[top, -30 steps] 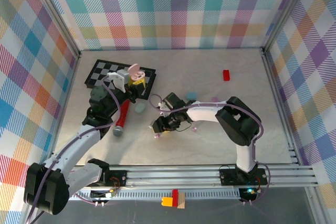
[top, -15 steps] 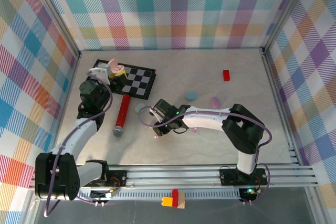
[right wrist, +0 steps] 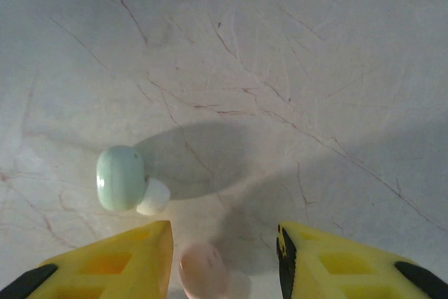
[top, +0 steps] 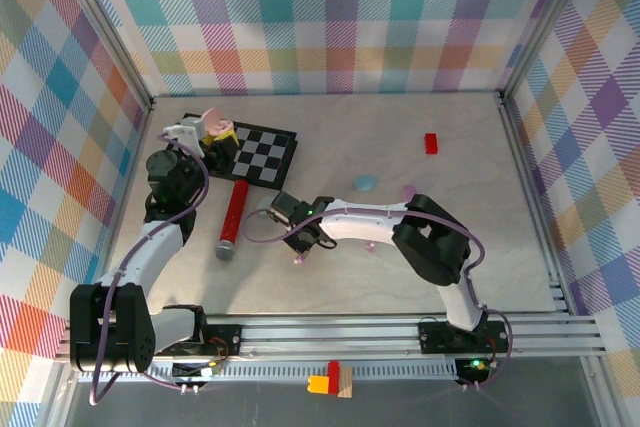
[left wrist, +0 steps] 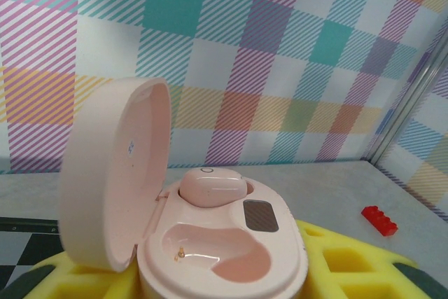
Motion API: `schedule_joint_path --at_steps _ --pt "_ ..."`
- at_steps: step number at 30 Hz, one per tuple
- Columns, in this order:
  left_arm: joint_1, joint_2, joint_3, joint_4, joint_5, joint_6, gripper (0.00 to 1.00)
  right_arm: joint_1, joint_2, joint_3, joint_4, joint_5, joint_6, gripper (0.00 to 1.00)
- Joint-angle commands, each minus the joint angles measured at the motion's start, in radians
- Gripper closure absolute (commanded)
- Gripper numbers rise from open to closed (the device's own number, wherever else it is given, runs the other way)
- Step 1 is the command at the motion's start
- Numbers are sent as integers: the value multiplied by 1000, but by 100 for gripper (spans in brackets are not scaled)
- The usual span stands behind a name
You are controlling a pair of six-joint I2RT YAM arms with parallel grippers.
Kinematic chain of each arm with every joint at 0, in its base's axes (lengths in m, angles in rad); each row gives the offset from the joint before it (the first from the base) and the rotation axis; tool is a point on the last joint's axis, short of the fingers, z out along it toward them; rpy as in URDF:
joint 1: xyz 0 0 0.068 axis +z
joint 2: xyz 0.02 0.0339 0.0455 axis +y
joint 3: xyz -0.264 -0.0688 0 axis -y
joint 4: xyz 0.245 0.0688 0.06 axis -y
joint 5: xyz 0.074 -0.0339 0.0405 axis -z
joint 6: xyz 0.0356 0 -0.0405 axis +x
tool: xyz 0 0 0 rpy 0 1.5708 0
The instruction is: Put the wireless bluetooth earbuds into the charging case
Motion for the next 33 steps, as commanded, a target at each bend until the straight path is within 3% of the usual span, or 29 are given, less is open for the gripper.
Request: schedule_joint_path --at_steps 1,22,33 --pt "13 4 31 48 39 -11 59 10 24 44 -55 24 -13 58" --pt "13 7 33 49 85 -22 59 13 87 143 -187 3 -33 59" --pt "13 8 27 47 96 -23 58 11 102 165 -202 5 -19 77"
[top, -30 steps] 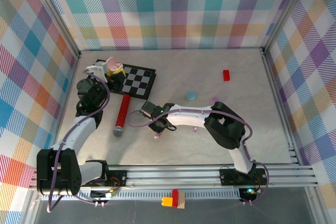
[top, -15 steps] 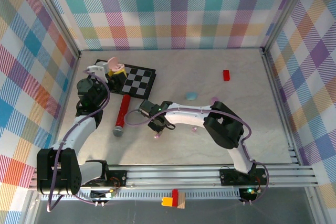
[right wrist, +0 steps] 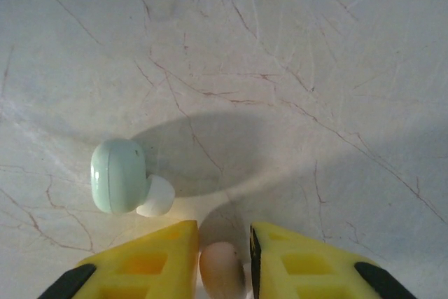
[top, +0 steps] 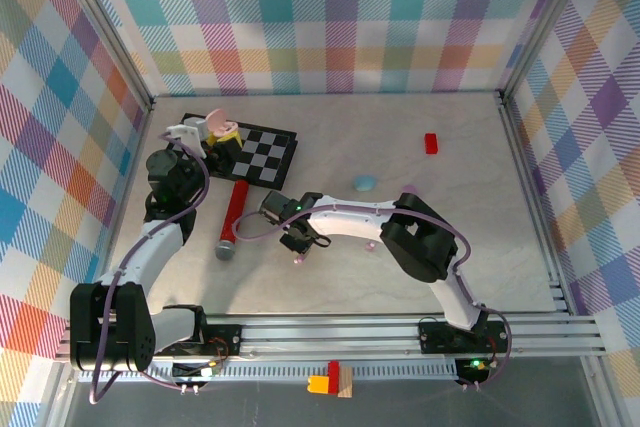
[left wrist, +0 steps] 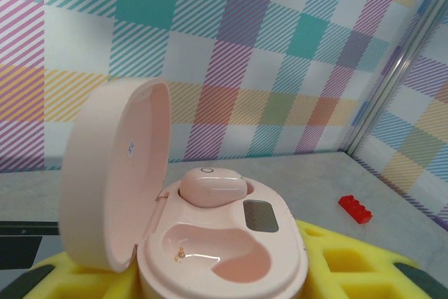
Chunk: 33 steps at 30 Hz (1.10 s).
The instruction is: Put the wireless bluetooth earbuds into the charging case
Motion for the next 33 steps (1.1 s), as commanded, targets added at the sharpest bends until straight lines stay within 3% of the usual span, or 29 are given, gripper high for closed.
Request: schedule_joint_path --at_steps 1,13,23,27,33 --pt "13 1 22 47 29 -11 58 5 17 27 -39 3 5 78" --pt "-13 -11 4 54 40 5 58 -71 -195 -124 96 -101 160 80" --pt "-199 2 -22 142 -49 117 59 -260 -540 -283 314 -474 304 80" --pt "-263 19 -45 242 -82 154 59 -326 -617 -253 340 -601 335 79" --pt "-370 30 -32 226 -132 263 59 -361 -679 -186 386 -711 363 79"
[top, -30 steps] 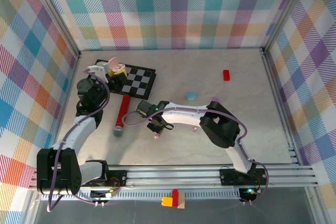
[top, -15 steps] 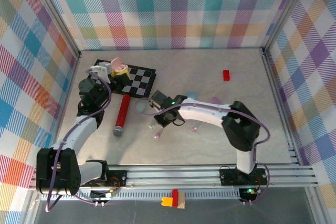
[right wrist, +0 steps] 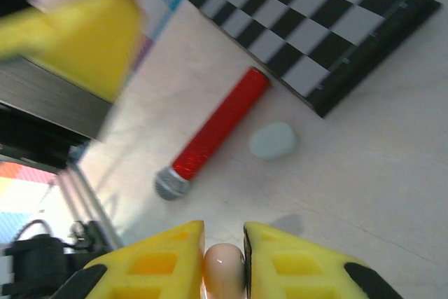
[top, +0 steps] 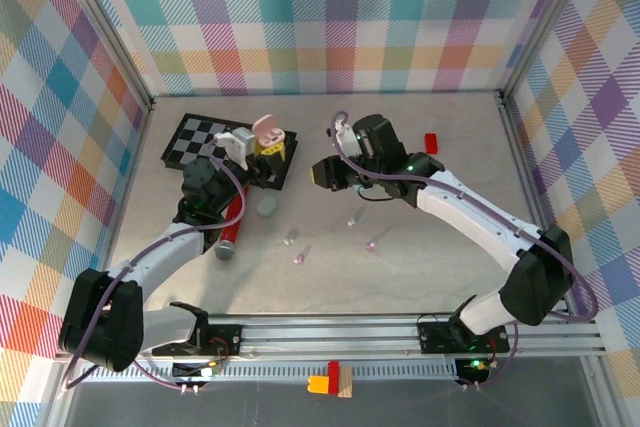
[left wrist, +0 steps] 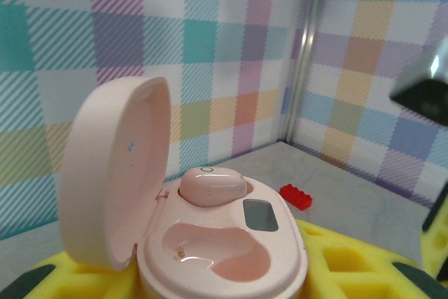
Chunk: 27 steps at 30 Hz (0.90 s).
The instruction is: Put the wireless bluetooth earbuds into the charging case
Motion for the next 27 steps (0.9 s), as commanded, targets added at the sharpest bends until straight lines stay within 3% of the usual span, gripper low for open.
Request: schedule_joint_path --at_steps 1,9,27 --pt "-49 2 1 55 -38 96 59 -10 -32 60 65 -130 40 79" --pt "-131 8 13 42 -36 164 59 -21 -15 120 114 -185 75 80" --pt "-200 27 27 25 9 208 59 -29 46 152 133 -191 65 80"
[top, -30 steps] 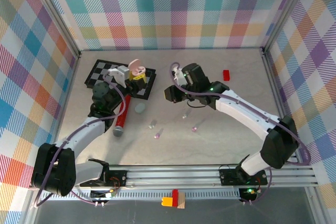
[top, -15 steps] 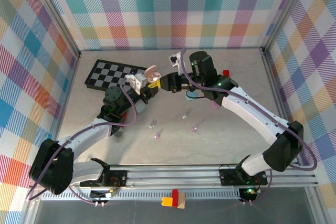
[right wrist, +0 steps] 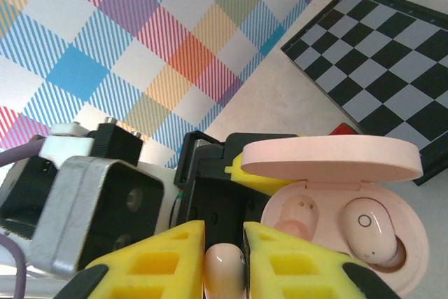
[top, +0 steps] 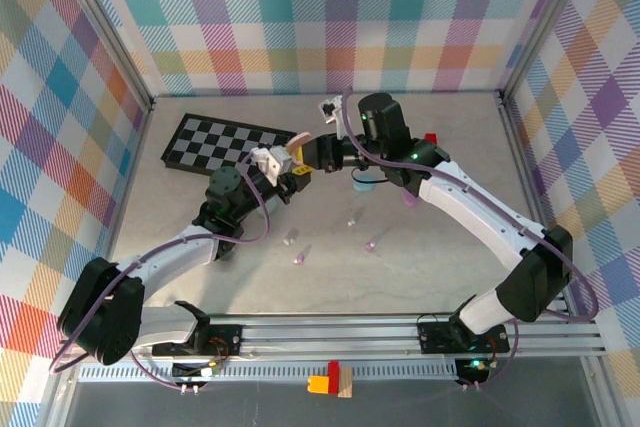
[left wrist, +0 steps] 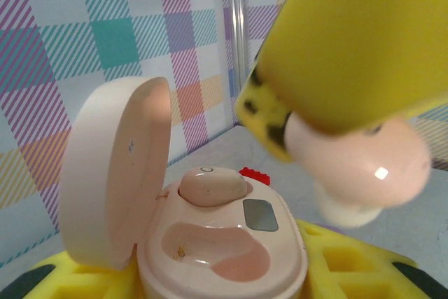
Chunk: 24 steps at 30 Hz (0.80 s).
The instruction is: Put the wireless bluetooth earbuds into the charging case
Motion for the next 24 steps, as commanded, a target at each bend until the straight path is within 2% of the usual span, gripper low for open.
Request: schedule_joint_path --at_steps 1,24 --pt "-16 -13 28 13 37 28 59 -10 13 25 49 -21 0 80" --pt "-24 -67 28 3 12 -15 59 -9 61 6 56 13 8 78"
